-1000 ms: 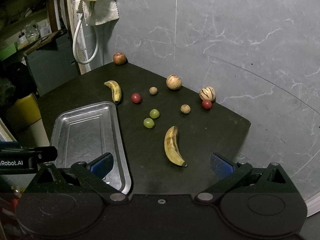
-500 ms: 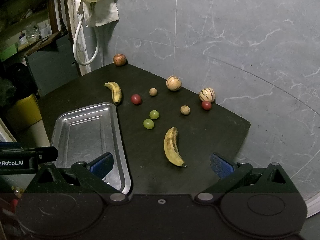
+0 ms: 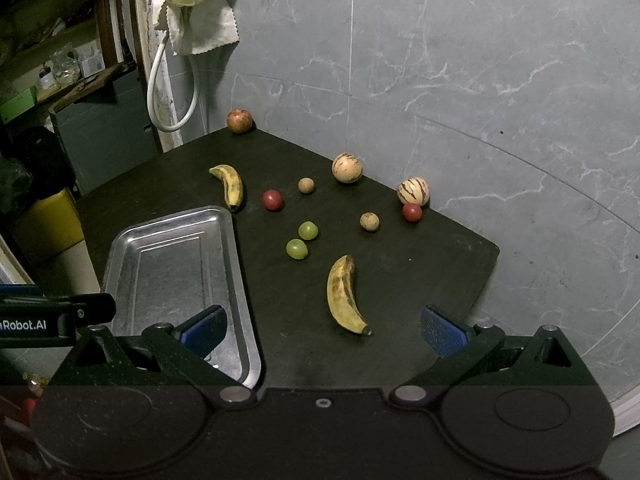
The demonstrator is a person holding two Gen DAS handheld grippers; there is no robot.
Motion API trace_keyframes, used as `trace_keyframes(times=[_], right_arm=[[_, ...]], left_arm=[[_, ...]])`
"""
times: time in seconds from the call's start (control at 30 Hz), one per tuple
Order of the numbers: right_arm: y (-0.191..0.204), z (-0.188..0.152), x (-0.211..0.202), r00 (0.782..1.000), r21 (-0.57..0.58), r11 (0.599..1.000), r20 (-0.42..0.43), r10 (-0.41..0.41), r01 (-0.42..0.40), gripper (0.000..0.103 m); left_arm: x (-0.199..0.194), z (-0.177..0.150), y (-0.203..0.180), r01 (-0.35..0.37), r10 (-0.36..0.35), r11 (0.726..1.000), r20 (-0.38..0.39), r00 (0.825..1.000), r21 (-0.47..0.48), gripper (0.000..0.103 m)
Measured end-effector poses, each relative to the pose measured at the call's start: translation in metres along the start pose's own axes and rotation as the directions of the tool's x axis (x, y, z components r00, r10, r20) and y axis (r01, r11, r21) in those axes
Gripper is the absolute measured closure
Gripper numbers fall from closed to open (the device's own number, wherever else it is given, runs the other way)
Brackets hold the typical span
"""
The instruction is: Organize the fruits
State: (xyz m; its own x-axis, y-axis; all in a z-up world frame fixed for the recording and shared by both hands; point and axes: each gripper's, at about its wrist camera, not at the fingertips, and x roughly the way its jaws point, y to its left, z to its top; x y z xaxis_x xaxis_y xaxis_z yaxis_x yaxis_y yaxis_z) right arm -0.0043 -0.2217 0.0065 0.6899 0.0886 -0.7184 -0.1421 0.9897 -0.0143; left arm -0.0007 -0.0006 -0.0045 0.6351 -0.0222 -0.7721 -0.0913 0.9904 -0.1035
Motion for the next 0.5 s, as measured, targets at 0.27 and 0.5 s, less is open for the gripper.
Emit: trace_keyframes(times=[0.27,0.5], right_arm=[[0.0000,0.0000,0.0000,1.000,0.000,1.000,0.000,0.000,0.000,0.000],[0.0000,0.0005,-0.0006,1.000,0.001,1.000,-0.001,-0.001,0.001,0.000]], left_arm=[[-0.0005,0.0005,-0.0014,0.000,0.000,1.000,-0.002,1.000,-0.004,0.000],[0.0000,0.0023,-0.0014,0.009,-0.009,1.000,-0.009,1.000,-0.013,0.000]])
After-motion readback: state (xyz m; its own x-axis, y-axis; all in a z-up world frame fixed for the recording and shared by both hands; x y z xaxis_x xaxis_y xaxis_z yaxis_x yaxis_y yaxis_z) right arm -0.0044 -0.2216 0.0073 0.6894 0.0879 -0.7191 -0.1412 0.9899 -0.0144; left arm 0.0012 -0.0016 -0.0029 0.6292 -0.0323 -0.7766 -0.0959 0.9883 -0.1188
